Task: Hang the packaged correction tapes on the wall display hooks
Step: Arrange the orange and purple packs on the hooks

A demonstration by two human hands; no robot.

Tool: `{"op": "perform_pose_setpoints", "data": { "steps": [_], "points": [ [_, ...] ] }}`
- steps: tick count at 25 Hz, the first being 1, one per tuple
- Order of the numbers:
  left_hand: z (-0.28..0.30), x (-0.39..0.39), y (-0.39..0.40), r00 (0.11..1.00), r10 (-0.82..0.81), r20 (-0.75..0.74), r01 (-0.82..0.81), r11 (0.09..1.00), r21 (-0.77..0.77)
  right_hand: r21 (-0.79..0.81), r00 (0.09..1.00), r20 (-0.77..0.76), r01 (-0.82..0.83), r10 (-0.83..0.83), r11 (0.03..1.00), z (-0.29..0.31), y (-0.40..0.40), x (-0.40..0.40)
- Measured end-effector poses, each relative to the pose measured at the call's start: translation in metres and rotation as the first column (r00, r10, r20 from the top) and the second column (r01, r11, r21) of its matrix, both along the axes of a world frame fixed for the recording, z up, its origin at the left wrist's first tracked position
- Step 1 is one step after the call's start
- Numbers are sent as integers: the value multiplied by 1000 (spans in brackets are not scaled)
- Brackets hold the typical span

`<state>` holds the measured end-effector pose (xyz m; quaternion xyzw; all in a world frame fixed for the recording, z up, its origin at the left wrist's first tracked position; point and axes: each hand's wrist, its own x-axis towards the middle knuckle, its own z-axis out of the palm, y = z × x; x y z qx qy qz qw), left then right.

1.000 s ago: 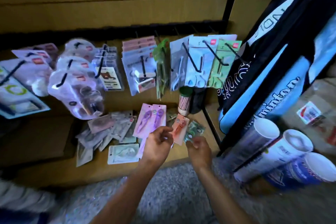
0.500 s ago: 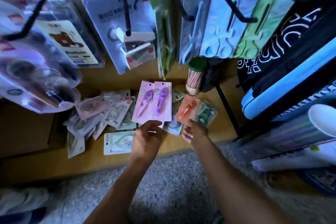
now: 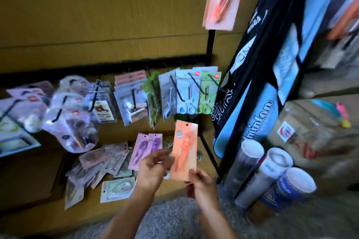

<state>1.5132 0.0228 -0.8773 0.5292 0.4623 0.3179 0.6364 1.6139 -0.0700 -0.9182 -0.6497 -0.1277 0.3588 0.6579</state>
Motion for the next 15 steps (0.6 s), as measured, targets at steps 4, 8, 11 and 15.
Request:
{"op": "perform_pose_setpoints", "data": {
  "steps": [4,8,11,15],
  "points": [
    [46,2,-24,979,-139,149,130,989,72,125,984,176,-39,16,991,53,-31,13],
    [92,7,-45,953,-155,260,125,984,127,163,927,349,82,-135,983,112,-43,11],
    [111,13,-56,957,-165,240,116,972,205,55,794,607,14,-44,998,155,-42,7],
    [139,12,-69,957,-203,208,115,921,371,-67,717,697,37,20,997,185,-40,4]
  ]
}}
